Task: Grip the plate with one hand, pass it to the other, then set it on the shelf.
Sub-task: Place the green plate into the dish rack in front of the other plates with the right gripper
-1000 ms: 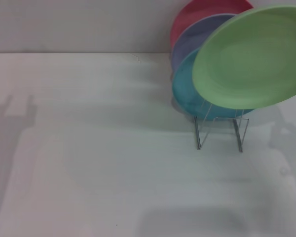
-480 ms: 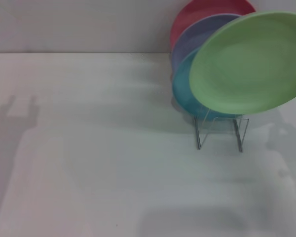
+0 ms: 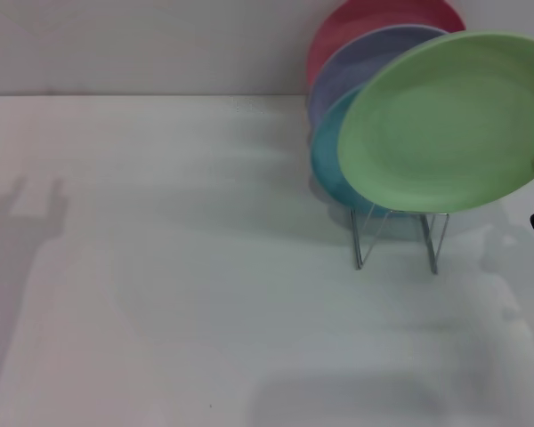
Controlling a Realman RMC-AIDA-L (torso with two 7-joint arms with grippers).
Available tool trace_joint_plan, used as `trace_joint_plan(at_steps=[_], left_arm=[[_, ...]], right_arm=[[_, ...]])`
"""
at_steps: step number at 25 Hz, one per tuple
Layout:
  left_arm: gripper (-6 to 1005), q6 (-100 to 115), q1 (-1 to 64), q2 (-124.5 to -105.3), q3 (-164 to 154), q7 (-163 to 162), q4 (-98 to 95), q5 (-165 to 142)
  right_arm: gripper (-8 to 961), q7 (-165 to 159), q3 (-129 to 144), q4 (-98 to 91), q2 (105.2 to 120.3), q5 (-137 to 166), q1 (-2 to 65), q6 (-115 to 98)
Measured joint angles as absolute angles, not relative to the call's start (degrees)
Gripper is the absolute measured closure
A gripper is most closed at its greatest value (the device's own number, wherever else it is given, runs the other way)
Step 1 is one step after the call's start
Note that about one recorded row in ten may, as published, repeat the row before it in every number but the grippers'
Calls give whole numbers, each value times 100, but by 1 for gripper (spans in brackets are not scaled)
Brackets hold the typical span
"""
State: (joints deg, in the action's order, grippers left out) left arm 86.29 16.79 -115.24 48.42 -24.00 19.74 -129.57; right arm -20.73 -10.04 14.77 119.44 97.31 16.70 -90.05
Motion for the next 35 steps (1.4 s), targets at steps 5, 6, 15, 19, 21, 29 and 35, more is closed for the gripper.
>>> trace_joint_plan(at_steps=[5, 6, 15, 19, 21, 29, 35], left_arm=[[433, 8664, 1619, -11520, 4843, -2400, 2015, -13016], [433, 8671, 1599, -11518, 4850, -2400, 2032, -13049], [434, 8716, 1448, -11431, 4832, -2400, 2235, -13104], [434, 8764, 1430, -11425, 4831, -2399, 2235, -13104], [434, 8795, 1416, -11423, 4829, -2399, 2235, -13105], [435, 8842, 1345, -11354, 4869, -2401, 2314, -13279], [435, 8883, 1312, -11310, 4878, -2491, 2313, -13307]], right_arm=[[938, -2048, -1035, 1477, 11944, 9726, 1670, -8959], [938, -2028, -1042, 1477, 11944, 9722, 1669, -8943], [938, -1795, -1081, 1553, 11970, 9669, 1623, -8925], [938, -1743, -1068, 1598, 11971, 9667, 1593, -8930], [938, -1734, -1050, 1627, 11971, 9667, 1577, -8941], [938, -1494, -1078, 1804, 11971, 9667, 1504, -8952], [938, -1463, -1081, 1833, 11971, 9667, 1496, -8930]])
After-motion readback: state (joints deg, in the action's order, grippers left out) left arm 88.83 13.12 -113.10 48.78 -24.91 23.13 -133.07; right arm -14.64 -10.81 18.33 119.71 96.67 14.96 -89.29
